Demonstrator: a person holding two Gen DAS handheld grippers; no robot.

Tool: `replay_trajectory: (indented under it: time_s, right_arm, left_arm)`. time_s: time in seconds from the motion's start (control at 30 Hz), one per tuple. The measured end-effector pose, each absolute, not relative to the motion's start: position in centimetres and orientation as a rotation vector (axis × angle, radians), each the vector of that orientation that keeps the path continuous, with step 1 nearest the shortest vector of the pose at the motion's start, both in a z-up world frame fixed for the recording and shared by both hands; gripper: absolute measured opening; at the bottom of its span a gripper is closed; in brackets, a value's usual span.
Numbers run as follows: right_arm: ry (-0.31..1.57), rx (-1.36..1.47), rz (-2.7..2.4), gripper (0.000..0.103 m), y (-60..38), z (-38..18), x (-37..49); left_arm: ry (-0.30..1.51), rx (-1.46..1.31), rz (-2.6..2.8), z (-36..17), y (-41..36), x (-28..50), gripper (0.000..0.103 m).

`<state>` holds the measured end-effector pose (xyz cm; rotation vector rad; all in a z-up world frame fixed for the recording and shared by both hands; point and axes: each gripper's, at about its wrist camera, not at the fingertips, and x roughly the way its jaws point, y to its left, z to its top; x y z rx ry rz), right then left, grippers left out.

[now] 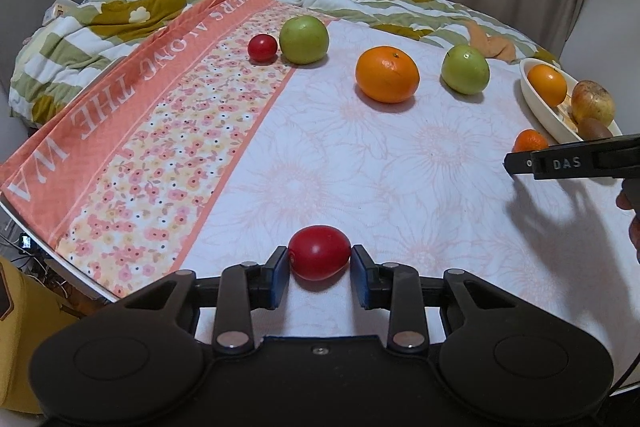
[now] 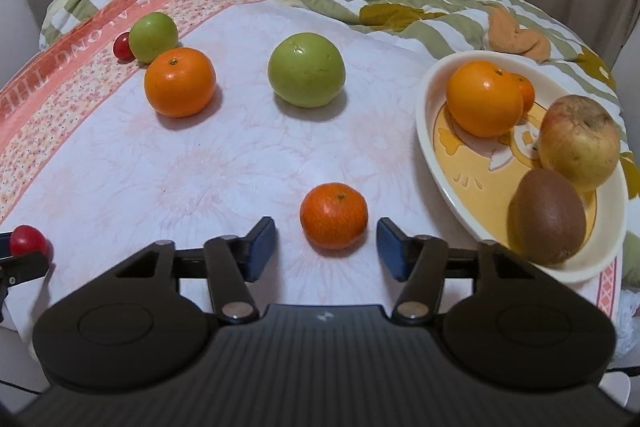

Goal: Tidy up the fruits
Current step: 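Grasp the red tomato with the left tool while the right tool grasps a small tangerine, then carry the tomato and tangerine to the white dish and release both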

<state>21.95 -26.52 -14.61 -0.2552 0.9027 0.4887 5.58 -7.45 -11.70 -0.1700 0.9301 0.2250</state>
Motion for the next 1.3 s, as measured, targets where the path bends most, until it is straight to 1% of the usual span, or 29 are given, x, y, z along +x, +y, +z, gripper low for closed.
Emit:
replay_trajectory:
  time_s: [0.03, 0.1, 0.3, 0.53, 0.97, 1.3]
  right_arm:
    - [0.895, -0.258, 0.488, 0.063, -26.4, -14.6, 22.0]
    - [0.883, -0.275, 0.474, 0.051, -26.2, -14.5, 21.9]
    - [0.872, -0.269, 0.478, 0.051, -26.0, -14.0, 21.7]
    - [0.843, -0.236, 0.494, 0.051, -26.6, -11.8, 20.5]
    - [0.756, -0.144, 0.499, 0.051, -30.7, -5.0, 18.1]
    - [0.684, -0.066, 0.428, 0.050, -35.5, -1.0, 18.2]
  left_arm:
    - [0.929, -0.169, 0.225, -11.7, -7.4, 5.5, 0.037]
    - [0.925, -0.168, 0.224, -11.5, -7.4, 5.4, 0.037]
    - [0.908, -0.164, 0.221, -11.0, -7.4, 5.2, 0.037]
    - [0.874, -0.154, 0.222, -9.0, -8.0, 4.5, 0.037]
    - [0.752, -0.095, 0.231, -2.7, -10.0, 4.4, 0.037]
    - [0.656, -0.041, 0.146, 1.9, -11.9, 8.3, 0.037]
